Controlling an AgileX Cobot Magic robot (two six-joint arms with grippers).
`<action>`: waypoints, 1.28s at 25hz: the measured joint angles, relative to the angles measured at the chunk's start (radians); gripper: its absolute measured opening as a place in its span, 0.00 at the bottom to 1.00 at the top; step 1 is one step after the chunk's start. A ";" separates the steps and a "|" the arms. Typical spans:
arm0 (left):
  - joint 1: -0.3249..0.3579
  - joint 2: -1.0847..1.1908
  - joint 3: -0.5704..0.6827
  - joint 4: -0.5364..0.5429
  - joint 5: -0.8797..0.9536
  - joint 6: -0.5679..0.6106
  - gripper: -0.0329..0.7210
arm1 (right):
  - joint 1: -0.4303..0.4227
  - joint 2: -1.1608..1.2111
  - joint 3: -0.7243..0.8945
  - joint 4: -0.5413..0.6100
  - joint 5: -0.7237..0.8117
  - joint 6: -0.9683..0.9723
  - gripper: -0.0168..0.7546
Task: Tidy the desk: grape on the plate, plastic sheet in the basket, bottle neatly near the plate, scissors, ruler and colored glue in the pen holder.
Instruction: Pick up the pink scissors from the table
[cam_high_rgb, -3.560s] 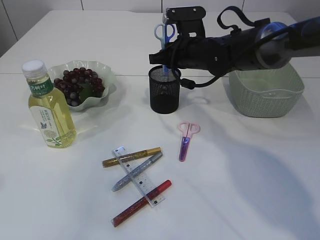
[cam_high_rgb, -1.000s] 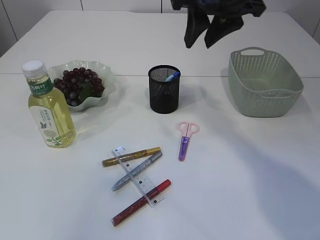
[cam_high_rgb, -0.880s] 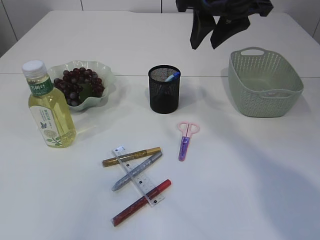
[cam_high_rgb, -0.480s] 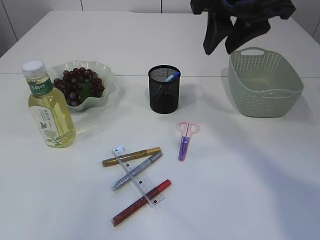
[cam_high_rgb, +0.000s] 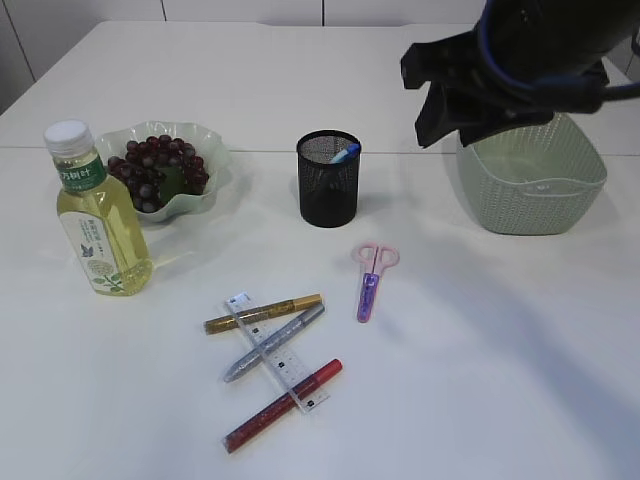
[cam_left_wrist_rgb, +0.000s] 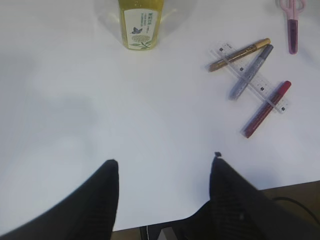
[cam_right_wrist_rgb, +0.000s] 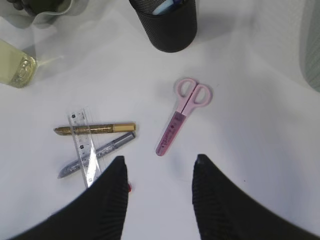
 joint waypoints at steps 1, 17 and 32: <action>0.000 0.000 0.000 0.000 0.000 0.000 0.61 | 0.000 -0.016 0.036 0.000 -0.031 0.001 0.48; 0.000 0.000 0.000 -0.047 0.000 0.000 0.61 | 0.002 -0.077 0.208 0.010 -0.133 0.002 0.48; 0.000 0.000 0.000 -0.056 0.000 0.000 0.61 | 0.002 -0.077 0.208 0.007 -0.102 0.002 0.48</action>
